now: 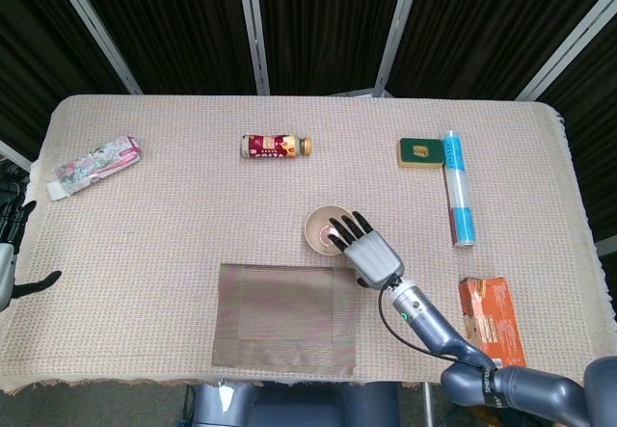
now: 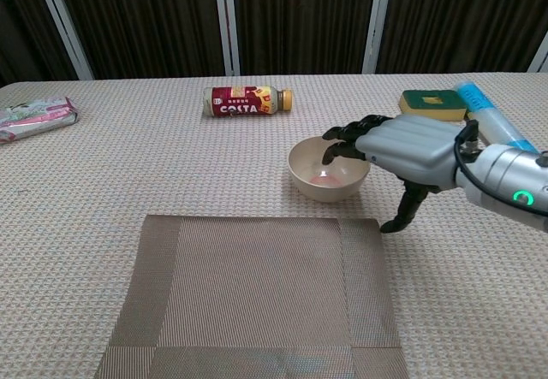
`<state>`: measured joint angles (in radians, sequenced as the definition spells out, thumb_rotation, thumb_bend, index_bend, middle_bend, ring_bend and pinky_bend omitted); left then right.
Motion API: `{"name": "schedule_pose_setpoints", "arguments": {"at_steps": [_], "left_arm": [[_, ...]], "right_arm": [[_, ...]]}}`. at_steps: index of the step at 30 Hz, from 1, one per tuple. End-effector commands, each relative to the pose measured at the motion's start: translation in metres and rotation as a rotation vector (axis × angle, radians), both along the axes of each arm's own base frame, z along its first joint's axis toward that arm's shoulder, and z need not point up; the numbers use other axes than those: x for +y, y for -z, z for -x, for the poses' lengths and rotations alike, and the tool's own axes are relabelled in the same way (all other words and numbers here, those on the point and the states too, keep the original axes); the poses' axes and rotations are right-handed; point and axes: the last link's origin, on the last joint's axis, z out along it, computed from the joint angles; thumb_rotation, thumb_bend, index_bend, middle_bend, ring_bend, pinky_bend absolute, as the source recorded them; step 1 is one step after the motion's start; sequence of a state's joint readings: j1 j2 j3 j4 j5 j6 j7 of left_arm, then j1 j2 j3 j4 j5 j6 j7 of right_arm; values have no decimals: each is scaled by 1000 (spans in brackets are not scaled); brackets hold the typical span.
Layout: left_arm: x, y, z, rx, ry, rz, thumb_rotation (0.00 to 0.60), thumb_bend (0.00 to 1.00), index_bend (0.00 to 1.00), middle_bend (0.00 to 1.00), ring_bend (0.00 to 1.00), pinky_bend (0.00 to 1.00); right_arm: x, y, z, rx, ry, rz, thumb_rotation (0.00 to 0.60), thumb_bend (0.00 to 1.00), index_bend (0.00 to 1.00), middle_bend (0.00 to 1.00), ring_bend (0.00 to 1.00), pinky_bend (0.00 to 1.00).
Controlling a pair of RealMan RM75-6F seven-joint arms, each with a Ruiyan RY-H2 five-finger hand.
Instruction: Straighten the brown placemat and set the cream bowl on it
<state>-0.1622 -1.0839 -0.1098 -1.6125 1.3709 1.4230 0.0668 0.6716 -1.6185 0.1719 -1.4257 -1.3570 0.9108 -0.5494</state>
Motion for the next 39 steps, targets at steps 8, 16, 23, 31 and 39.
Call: {"name": "schedule_pose_setpoints", "arguments": {"at_steps": [8,16,23,31,39], "left_arm": [[-1,0,1,4,-1,4,600,0,0,0,0,0],[-2,1,1,5,-2,6,600,0,0,0,0,0],[-2,2,1,7,-3,8,600,0,0,0,0,0],[-4,3,0,6,1,12,600,0,0,0,0,0],[-5,5,-4,4,12,18,600,0,0,0,0,0]], "right_arm": [[-10,25,-1,50,4,36,600,221,419,0,0,0],[-12,25,-5,5,-15,55,600,353,607,0,0,0],[-12,12,-5,-45,-33,84,600,352,654,0,0,0],[-23,-45,24,-103,17,213,600,353,672,8,0,0],[-25,-97,90,-49,142,305,600,353,673,11,0,0]]}}
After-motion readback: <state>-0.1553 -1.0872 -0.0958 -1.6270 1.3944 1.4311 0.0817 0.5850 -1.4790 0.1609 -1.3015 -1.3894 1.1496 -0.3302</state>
